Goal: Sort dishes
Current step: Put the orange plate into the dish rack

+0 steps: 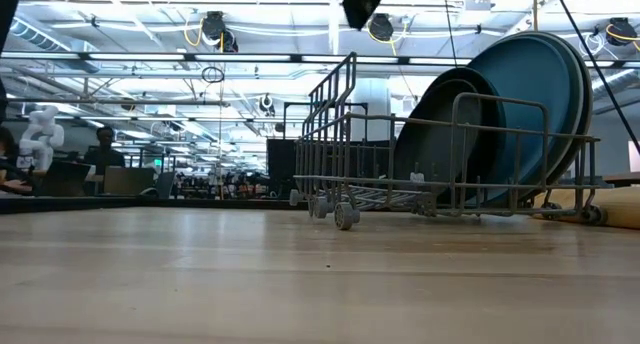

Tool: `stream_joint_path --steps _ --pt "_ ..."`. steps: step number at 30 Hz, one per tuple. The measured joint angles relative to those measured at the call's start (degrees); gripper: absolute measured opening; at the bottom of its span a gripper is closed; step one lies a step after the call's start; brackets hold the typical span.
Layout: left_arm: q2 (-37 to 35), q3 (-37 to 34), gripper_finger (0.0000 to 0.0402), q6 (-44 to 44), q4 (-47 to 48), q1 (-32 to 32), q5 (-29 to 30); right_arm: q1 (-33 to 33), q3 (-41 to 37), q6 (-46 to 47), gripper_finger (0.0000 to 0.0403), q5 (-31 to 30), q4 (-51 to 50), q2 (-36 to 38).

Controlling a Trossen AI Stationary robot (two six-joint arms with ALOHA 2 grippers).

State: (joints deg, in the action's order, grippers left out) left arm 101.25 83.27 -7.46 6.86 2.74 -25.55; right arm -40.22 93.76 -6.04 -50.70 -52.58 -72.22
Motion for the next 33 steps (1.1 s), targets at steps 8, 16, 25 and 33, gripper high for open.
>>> stream_joint_path --steps 8,16,25,33 --pt "5.67 0.01 0.0187 -9.25 -7.15 9.81 11.41 -0.01 0.00 -2.39 0.0247 5.72 0.00 -1.14" --pt "16.17 2.63 0.0187 -23.98 -23.99 14.47 19.99 -0.01 0.00 -0.31 0.0247 11.10 0.22 -1.14" --pt "31.62 17.47 0.0187 -32.62 -20.10 18.85 31.78 -1.55 0.00 1.94 0.0247 15.40 -0.35 -1.12" --pt "37.41 24.51 0.0187 -43.80 -7.00 19.84 37.67 -4.70 0.00 4.87 0.0247 17.88 -0.38 -1.12"
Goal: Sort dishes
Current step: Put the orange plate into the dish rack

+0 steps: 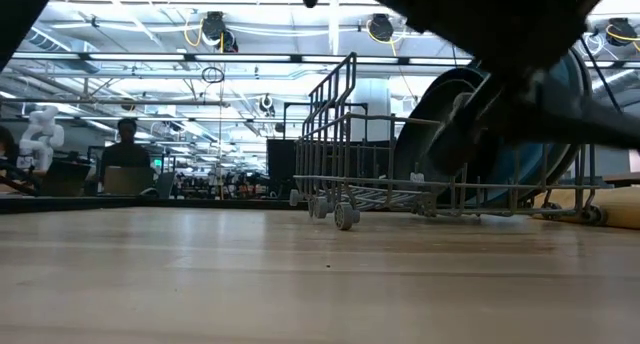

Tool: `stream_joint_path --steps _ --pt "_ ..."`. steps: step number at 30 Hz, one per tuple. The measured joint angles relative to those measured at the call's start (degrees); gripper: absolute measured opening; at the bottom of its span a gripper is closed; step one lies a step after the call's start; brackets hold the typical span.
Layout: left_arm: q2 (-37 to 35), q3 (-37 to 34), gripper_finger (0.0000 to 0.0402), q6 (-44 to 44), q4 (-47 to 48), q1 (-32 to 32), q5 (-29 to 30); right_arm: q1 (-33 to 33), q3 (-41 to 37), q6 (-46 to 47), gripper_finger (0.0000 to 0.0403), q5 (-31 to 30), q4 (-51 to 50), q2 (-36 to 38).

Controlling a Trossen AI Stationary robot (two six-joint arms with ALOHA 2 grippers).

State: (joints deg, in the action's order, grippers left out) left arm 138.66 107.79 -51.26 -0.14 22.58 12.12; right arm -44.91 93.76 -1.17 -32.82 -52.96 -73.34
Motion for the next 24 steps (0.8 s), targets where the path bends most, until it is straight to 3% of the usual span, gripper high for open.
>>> stream_joint_path --steps 12,24 --pt "3.95 0.00 0.0187 -8.05 1.15 0.21 1.86 -1.50 0.01 -0.43 0.0247 -0.07 1.81 0.00" --pt "5.49 0.00 0.0187 -6.34 -6.34 -0.12 -1.08 -1.50 0.00 -1.24 0.0247 -0.10 2.28 -0.63"
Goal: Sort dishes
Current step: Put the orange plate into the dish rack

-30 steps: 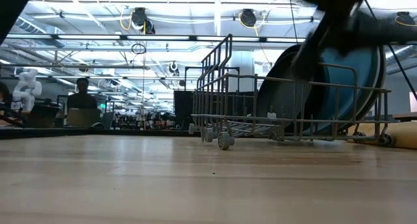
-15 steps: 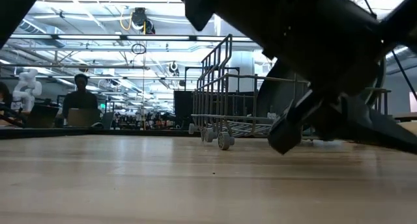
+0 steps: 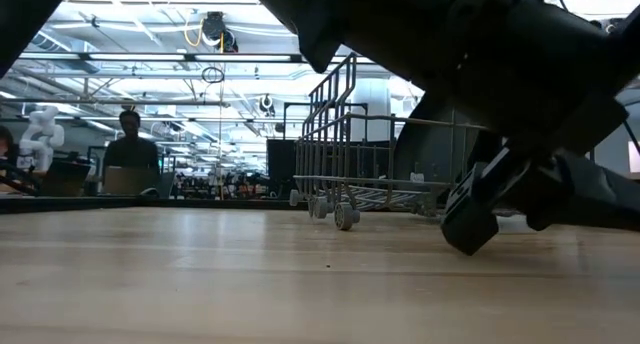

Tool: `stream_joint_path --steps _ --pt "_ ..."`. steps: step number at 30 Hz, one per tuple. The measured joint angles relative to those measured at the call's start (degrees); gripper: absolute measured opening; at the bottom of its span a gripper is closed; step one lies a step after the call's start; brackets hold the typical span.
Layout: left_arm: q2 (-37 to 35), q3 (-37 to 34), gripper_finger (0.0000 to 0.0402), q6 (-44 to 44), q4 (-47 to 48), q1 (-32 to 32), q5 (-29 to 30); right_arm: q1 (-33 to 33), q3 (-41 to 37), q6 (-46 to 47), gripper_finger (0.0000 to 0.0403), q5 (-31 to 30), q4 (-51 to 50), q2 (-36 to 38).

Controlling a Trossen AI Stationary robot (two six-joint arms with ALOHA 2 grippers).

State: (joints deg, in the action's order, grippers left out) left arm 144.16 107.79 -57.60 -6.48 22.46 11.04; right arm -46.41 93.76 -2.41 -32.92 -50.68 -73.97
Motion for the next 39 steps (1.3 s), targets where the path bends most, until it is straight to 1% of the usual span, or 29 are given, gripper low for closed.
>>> stream_joint_path --steps 5,10,13,15,18,22,25,26,28,30,35,39 --pt "0.02 0.00 0.0186 2.30 0.40 -0.20 -0.09 0.02 0.00 -1.19 0.0247 -0.19 1.39 0.02" --pt "0.13 0.00 0.0185 6.47 1.21 -0.37 1.90 0.02 0.02 -1.93 0.0247 -0.27 2.80 0.00" --pt "0.49 -0.02 0.0172 9.36 1.38 -0.39 3.20 0.04 0.02 -1.92 0.0247 -0.29 2.75 0.02" --pt "0.92 0.00 0.0155 11.09 0.20 -0.52 3.66 0.07 0.02 -1.89 0.0247 -0.43 2.76 0.02" --pt "2.11 0.17 0.0122 12.44 -1.30 -0.69 3.95 0.07 0.02 -1.89 0.0247 -2.71 2.74 0.02" --pt "3.58 0.28 0.0068 13.31 -3.69 -0.84 3.94 0.07 0.02 -1.76 0.0247 -3.44 2.60 0.02" --pt "3.71 0.22 0.0017 16.88 -3.93 -0.72 3.58 0.07 0.02 -1.54 0.0247 -3.73 2.51 0.02" --pt "3.77 0.20 0.0010 18.50 -4.51 -0.72 2.93 0.07 0.02 -1.53 0.0247 -4.22 2.50 0.02" --pt "3.75 0.07 0.0006 21.44 -5.93 -0.91 0.78 0.07 0.02 -1.52 0.0247 -5.22 2.43 0.02" --pt "3.76 0.07 0.0004 21.98 -6.90 -1.17 -0.39 0.07 0.02 -1.54 0.0247 -6.25 2.43 0.02" --pt "3.39 -0.05 0.0002 25.63 -6.40 -1.37 -0.27 0.07 0.02 -0.55 0.0247 -6.37 2.05 0.02" --pt "1.92 -0.24 0.0001 29.79 -3.83 -2.15 1.69 0.07 0.02 3.82 0.0247 -5.89 -1.00 0.02"
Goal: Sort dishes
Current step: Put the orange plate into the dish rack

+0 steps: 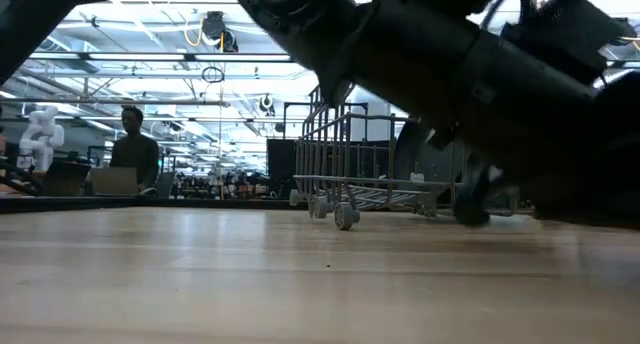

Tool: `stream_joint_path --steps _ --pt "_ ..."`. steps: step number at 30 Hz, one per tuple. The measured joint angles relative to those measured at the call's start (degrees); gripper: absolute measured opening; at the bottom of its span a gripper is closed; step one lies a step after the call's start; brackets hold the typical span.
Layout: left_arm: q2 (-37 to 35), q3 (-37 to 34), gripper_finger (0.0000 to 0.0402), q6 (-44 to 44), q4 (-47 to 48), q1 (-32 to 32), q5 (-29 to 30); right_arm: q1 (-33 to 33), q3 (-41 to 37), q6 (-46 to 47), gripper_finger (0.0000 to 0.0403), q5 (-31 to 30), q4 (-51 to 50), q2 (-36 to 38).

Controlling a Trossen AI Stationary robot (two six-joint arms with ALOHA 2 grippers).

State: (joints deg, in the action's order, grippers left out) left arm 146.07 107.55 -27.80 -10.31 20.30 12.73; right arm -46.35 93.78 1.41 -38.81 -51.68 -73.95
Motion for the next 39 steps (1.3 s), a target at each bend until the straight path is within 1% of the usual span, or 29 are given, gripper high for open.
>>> stream_joint_path --steps 2,6,12,14,16,21,25,27,31,35,37,39 --pt "-1.62 -0.02 0.0001 3.01 2.75 -0.19 1.98 -0.20 0.00 4.01 0.0247 0.86 -3.32 0.00" --pt "-5.03 0.04 0.0000 8.19 9.52 -0.21 6.55 -0.32 0.00 14.66 0.0247 4.98 -11.54 -0.63" --pt "-8.04 0.04 0.0000 11.91 17.97 -0.38 11.45 -1.98 0.00 28.98 0.0247 11.96 -21.06 -5.38" --pt "-8.51 0.15 0.0000 12.14 20.30 -0.38 13.80 -2.67 0.00 32.90 0.0247 13.67 -22.27 -7.95" --pt "-8.92 0.13 0.0000 12.38 22.62 -0.37 15.96 -3.33 0.00 35.27 0.0247 13.94 -22.46 -10.94" --pt "-10.45 0.17 0.0000 14.87 22.60 0.24 17.48 -4.20 -0.02 38.97 0.0247 14.16 -22.43 -18.30" --pt "-12.07 0.15 0.0000 16.69 24.80 1.28 20.56 -4.37 -0.02 43.76 0.0247 14.68 -22.56 -22.10" --pt "-13.12 0.11 0.0000 17.00 25.48 1.66 21.67 -4.41 -0.02 46.51 0.0247 14.13 -22.60 -23.44" --pt "-15.61 0.20 0.0000 20.31 27.82 3.10 25.10 -4.79 -0.02 52.41 0.0247 9.54 -22.64 -25.91" --pt "-16.87 0.17 0.0000 20.82 31.45 4.95 25.49 -5.22 -0.02 58.71 0.0247 5.33 -23.88 -29.14" --pt "-17.12 0.17 0.0000 20.87 31.73 6.13 26.44 -5.19 -0.02 62.02 0.0247 3.28 -25.34 -30.89" --pt "-17.15 0.17 0.0000 20.85 32.24 7.19 27.24 -4.90 -0.08 64.66 0.0247 2.64 -27.06 -32.52"
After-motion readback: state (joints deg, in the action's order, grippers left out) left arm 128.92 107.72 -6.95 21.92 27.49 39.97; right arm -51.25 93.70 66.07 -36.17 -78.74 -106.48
